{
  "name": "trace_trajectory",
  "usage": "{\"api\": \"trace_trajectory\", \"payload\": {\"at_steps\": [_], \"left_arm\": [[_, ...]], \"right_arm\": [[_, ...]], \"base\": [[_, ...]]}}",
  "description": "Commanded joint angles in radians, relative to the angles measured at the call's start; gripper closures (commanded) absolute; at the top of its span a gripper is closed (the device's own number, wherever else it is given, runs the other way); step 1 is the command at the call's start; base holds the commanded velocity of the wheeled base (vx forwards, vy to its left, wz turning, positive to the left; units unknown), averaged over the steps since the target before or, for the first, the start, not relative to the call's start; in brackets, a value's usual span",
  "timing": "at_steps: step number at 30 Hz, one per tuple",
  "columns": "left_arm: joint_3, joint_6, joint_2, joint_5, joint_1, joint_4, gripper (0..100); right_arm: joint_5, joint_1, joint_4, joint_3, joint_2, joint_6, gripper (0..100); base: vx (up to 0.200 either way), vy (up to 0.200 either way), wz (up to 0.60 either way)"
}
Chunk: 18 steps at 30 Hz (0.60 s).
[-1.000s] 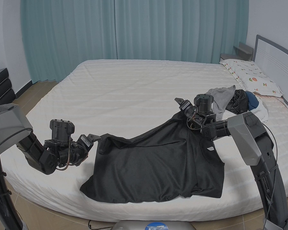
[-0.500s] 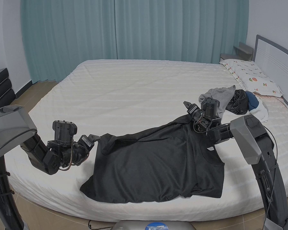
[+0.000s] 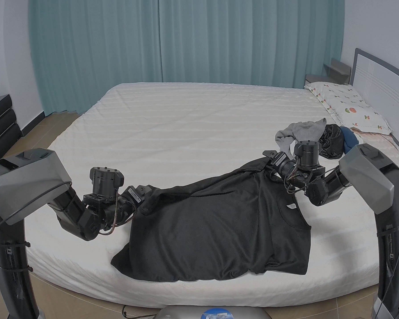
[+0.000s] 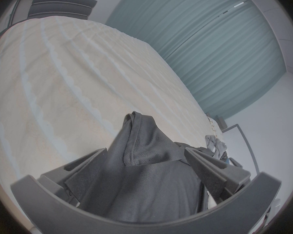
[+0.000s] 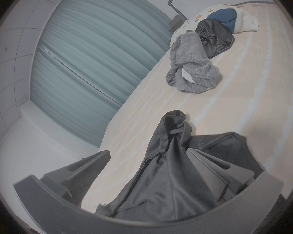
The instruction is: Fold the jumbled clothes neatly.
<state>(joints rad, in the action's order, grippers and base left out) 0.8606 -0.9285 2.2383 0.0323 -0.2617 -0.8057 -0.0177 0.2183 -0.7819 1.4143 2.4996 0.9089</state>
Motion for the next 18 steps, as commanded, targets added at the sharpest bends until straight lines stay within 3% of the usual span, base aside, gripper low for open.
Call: {"api": "trace_trajectory", "payload": {"at_steps": [1, 10, 16, 17, 18], "left_arm": [[0.090, 0.042, 0.089, 0.023, -0.050, 0.036, 0], [0.195, 0.194, 0.193, 0.100, -0.070, 0.054, 0], [0.291, 0.215, 0.238, 0.136, -0.070, 0.094, 0], [0.302, 0.214, 0.236, 0.141, -0.068, 0.094, 100], [0.311, 0.214, 0.234, 0.147, -0.065, 0.094, 100]], "right_arm": [[-0.036, -0.010, -0.068, -0.181, -0.166, 0.031, 0], [-0.045, -0.011, -0.083, -0.258, -0.191, 0.027, 0], [-0.044, -0.013, -0.083, -0.259, -0.186, 0.027, 0], [-0.044, -0.013, -0.083, -0.259, -0.185, 0.027, 0], [-0.044, -0.014, -0.083, -0.259, -0.182, 0.025, 0]], "base": [[0.000, 0.000, 0.00], [0.000, 0.000, 0.00], [0.000, 0.000, 0.00], [0.000, 0.000, 0.00], [0.000, 0.000, 0.00]]}}
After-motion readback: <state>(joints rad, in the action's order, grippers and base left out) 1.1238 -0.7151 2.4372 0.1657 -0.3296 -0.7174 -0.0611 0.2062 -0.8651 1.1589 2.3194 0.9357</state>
